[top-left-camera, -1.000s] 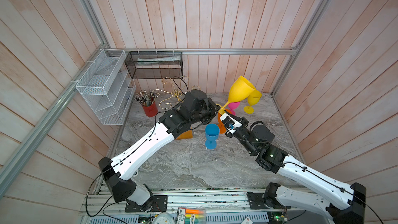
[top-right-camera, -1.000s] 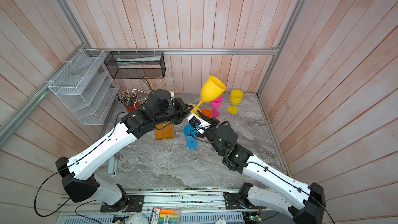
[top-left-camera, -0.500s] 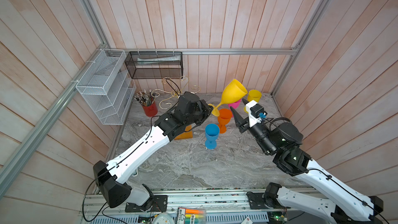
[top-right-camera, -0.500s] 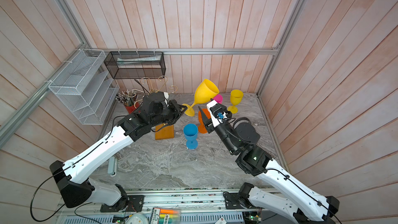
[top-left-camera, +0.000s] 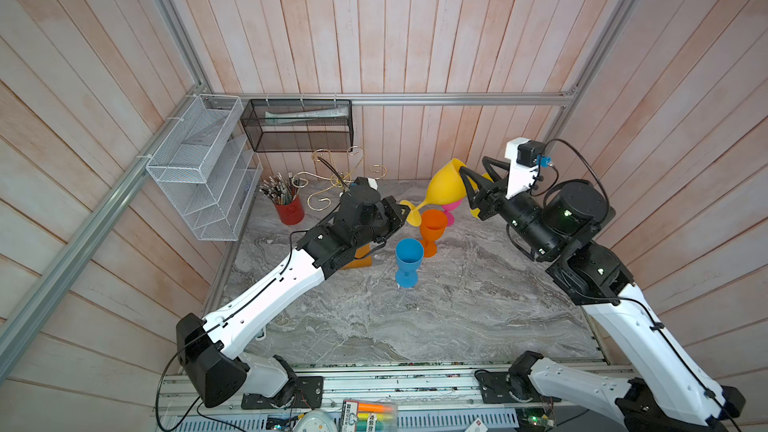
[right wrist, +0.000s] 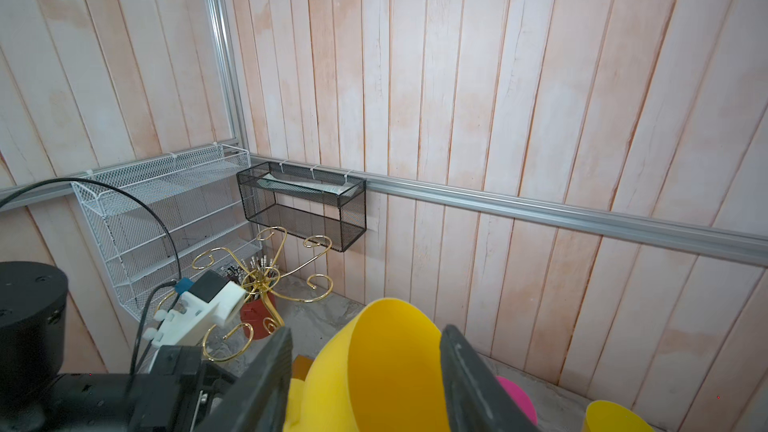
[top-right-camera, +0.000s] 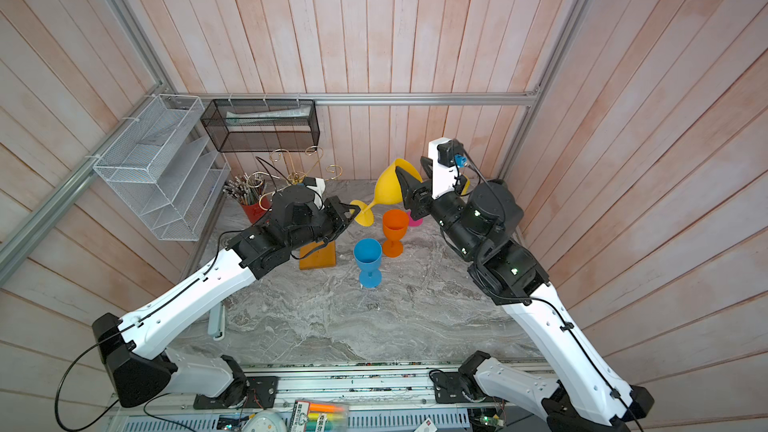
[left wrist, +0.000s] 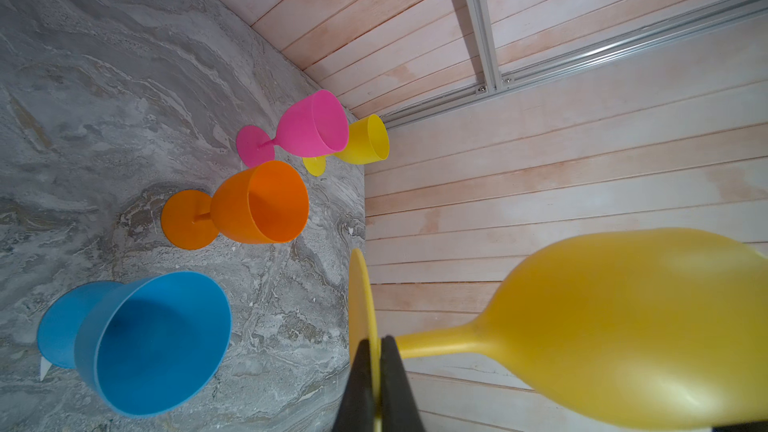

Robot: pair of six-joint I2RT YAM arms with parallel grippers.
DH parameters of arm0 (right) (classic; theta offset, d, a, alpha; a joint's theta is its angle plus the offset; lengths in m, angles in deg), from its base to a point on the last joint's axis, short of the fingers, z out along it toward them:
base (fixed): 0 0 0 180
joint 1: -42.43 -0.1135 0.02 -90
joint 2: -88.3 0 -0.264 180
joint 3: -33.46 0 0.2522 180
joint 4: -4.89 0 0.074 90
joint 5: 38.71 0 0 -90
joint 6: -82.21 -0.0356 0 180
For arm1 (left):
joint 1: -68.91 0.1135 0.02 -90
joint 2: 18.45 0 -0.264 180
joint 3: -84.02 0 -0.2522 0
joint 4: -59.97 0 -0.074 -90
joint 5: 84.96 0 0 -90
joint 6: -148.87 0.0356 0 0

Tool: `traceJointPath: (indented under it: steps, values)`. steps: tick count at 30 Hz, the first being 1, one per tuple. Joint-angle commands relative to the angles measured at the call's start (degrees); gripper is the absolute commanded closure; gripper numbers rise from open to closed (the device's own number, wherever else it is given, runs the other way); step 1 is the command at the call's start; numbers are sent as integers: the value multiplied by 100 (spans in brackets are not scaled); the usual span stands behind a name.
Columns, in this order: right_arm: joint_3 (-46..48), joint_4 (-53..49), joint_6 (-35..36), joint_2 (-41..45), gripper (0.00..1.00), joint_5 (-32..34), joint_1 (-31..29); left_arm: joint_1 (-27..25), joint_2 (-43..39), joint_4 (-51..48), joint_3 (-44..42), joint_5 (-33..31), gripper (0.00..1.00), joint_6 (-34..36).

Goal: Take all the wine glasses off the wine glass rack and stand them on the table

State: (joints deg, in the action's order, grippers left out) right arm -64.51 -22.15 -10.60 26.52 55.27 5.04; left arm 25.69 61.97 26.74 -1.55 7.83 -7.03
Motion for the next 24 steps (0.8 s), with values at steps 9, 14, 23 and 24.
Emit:
traceJointPath:
  steps: [9, 14, 23, 24]
  values:
    - [-291, -628, -352, -433, 42, -859, 76, 17, -167, 330, -82, -6, 100, 386]
    - [-298, -725, -387, -493, 50, -744, 91, 20, -168, 391, -94, -6, 100, 447]
    - [-290, -731, -484, -538, 100, -788, 92, 17, -106, 516, -58, 51, 100, 557]
    - [-283, -746, -492, -527, 100, -786, 91, 15, -101, 537, -75, 47, 100, 562]
